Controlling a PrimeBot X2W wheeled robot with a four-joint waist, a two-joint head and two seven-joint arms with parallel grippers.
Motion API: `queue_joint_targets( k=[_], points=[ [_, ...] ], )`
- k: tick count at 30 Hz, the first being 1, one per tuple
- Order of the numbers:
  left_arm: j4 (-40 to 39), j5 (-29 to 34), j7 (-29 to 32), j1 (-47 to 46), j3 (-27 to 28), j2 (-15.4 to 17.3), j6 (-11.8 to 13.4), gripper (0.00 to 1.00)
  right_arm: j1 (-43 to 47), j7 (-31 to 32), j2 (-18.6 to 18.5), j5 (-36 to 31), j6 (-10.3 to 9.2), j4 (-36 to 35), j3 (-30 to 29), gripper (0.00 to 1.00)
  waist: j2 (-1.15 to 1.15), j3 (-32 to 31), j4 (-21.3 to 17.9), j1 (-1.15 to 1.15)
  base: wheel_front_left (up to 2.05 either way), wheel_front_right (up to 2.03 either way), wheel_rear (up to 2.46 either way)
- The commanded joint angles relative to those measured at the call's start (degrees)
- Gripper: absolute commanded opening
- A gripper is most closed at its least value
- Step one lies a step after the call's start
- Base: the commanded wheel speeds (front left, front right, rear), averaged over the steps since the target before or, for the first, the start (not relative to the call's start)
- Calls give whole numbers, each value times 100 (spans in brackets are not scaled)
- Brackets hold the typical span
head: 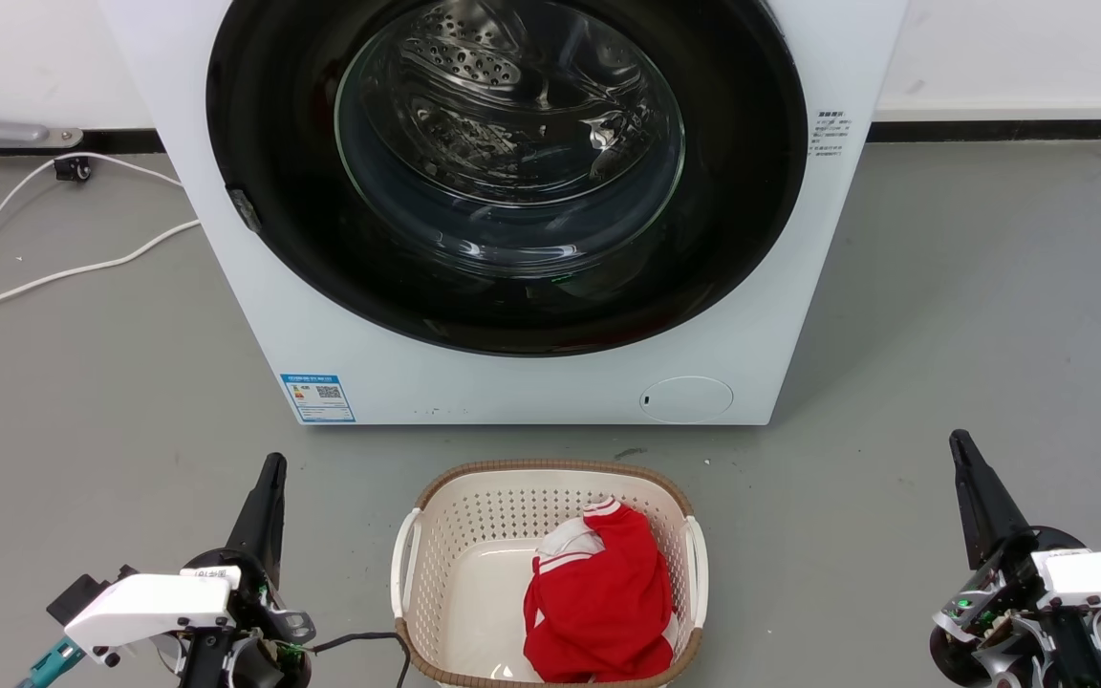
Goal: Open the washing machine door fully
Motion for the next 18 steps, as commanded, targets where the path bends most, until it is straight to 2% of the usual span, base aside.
queue_joint_targets(
  k=[1, 10, 11, 18],
  points=[
    [4, 22, 23, -50, 21, -6, -17, 0, -73, 10, 20, -41, 0, 6, -7, 0, 0, 0, 0, 0, 0, 0, 0],
    [4, 23, 22, -50, 23, -7, -17, 0, -73, 13, 21, -29, 0, 6, -9, 0, 0, 0, 0, 0, 0, 0, 0],
    [18, 1, 3, 7, -3, -2, 1, 100, 11, 4, 2, -18, 1, 14, -1, 100, 0, 0, 0, 0, 0, 0, 0],
    [-87, 21, -172, 38, -85, -9, 1, 100, 104, -165, 7, -98, 0, -46, 112, 100, 0, 5, 0, 0, 0, 0, 0]
  ],
)
